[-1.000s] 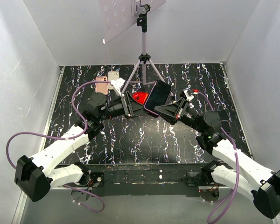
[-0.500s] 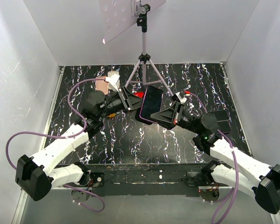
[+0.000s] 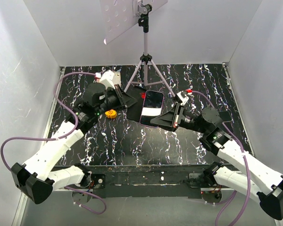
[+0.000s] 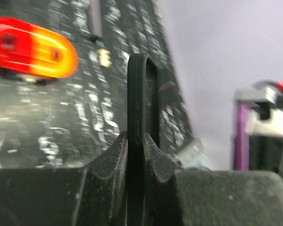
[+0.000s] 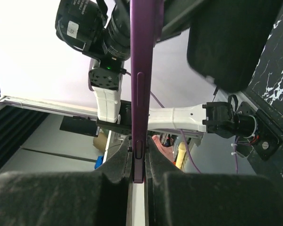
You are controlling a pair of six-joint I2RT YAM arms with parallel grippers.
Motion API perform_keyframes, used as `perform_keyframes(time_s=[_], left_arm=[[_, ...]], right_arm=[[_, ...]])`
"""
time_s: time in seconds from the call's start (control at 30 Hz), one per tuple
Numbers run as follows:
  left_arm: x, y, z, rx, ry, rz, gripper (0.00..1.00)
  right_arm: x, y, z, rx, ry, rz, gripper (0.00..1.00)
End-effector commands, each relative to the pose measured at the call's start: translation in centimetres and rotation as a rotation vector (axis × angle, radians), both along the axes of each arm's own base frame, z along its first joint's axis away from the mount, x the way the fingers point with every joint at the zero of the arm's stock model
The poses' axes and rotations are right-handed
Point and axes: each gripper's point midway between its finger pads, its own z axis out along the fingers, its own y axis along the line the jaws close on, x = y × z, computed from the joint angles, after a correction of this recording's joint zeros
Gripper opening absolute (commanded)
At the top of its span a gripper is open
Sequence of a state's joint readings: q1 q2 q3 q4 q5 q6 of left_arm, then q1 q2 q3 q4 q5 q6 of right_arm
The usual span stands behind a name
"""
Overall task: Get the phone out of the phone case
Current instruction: Remove the phone case from the phone, then place the phone case at the center of the board.
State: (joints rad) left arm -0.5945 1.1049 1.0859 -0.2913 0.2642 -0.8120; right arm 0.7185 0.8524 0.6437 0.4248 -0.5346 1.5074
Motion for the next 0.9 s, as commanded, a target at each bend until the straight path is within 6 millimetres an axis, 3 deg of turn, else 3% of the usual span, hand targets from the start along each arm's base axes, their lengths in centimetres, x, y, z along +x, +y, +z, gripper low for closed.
perform_keyframes(time_s=[0.0,0.1,0.2,0.3,0.43,0.53,0.63,0.67,0.77,0.87], left_arm=[[2.8,11.1,-3.4,0.427,0.015,0.451,0.0],[3.7,18.1,-5.0,0.555,0.055,0.738,0.0],[4.4,23.0,-6.2,0.606,0.096,0.903,0.0],[6.4,26.2,-7.3,0.614,0.134,0.972,0.0],[11.3,29.9,-7.8,0.743,0.126,1.058,0.0],[16.2,30.9,-12.6,0.77,0.222,0.966,0.0],[21.1,30.4,-16.5,0.576,0.298,0.758,0.0],[22.7,29.9,-16.8,0.521,0.286,0.686,0.0],[26.2,32.0,-18.8,0.594,0.244,0.644,0.0],[28.2,32.6,-19.9,0.608,0.2,0.589,0.0]], right_arm=[[-1.7,-0.9,3.4,0.019,-0.177,0.02,0.01],[-1.5,-1.2,2.9,-0.028,-0.201,-0.01,0.01],[-1.0,-2.1,2.2,-0.116,-0.222,-0.082,0.01],[-0.9,-3.3,1.6,-0.201,-0.237,-0.144,0.01],[-1.1,-4.7,2.1,-0.23,-0.274,-0.206,0.01],[-1.4,-5.3,2.2,-0.23,-0.278,-0.222,0.01],[-1.8,-5.9,2.0,-0.231,-0.278,-0.233,0.01],[-1.9,-6.1,1.9,-0.238,-0.274,-0.238,0.01],[-2.0,-6.9,1.1,-0.269,-0.258,-0.267,0.01],[-2.0,-7.6,0.5,-0.298,-0.246,-0.291,0.01]])
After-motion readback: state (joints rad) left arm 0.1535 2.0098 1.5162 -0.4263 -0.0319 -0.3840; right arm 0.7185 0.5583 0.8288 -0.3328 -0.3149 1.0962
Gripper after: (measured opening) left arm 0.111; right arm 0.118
